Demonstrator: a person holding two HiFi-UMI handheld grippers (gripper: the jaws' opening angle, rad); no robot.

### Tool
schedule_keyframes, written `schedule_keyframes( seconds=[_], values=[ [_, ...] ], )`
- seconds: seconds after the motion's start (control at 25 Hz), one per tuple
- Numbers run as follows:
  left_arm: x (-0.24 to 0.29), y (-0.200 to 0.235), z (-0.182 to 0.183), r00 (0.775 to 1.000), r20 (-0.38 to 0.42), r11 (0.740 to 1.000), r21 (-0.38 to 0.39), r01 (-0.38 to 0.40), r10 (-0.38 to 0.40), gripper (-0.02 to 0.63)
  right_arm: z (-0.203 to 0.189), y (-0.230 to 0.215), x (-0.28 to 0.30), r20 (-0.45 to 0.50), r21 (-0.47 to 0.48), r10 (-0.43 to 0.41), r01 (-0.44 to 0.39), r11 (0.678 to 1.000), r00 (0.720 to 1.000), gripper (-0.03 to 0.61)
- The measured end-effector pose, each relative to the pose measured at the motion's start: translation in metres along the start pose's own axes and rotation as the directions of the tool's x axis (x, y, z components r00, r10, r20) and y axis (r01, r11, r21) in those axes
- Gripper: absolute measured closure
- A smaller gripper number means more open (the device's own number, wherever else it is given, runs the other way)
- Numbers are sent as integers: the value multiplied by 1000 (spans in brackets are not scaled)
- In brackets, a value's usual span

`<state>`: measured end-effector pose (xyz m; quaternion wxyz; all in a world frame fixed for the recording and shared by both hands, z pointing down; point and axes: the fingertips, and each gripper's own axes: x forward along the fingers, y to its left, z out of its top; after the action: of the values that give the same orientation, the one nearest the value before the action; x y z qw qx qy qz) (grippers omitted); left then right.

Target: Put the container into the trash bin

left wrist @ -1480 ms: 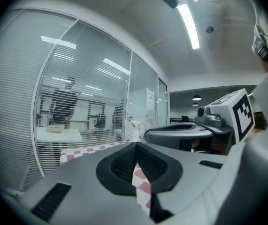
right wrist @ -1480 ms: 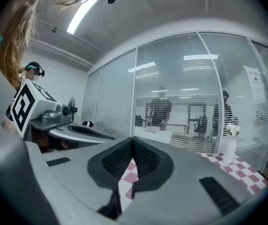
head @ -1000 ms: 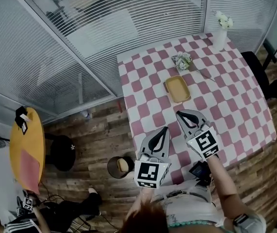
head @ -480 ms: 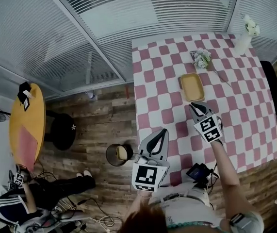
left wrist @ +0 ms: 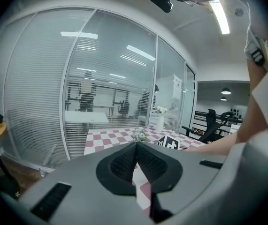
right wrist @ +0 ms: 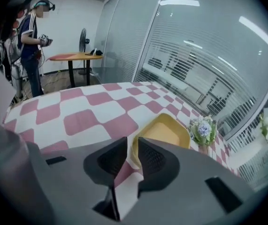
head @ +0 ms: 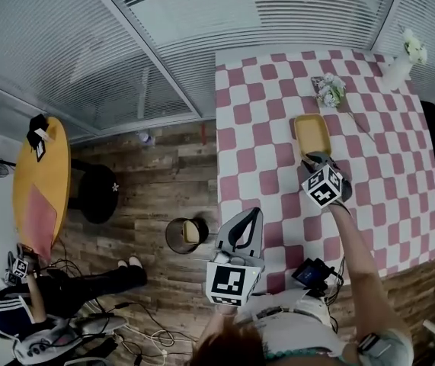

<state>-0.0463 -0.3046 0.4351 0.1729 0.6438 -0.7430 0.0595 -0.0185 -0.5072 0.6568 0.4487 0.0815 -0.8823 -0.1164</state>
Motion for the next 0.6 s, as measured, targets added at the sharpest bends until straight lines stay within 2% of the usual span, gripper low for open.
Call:
schedule_keyframes(
  seconds=[0.24,0.32,0.4,0.6],
  values=[
    [4,4,-6,1000,-15,1000,-6,-2,2,609,-14,4,27,-110,-47,30,-35,998,993,509],
    [4,6,-7,1000,-20,1000,-6,-5,5,608,-15,4,31,-122,-70,17,-25,997,992,542],
    [4,8,-7,1000,-19,1000,-8,-6,6,609,-15,4,33,-128,-79,15,-25,997,992,549],
    [3,3,-6,1000,-12,1000,-12,3,-3,608,-15,5,27,-123,-13,37,-39,999,992,561]
  ],
)
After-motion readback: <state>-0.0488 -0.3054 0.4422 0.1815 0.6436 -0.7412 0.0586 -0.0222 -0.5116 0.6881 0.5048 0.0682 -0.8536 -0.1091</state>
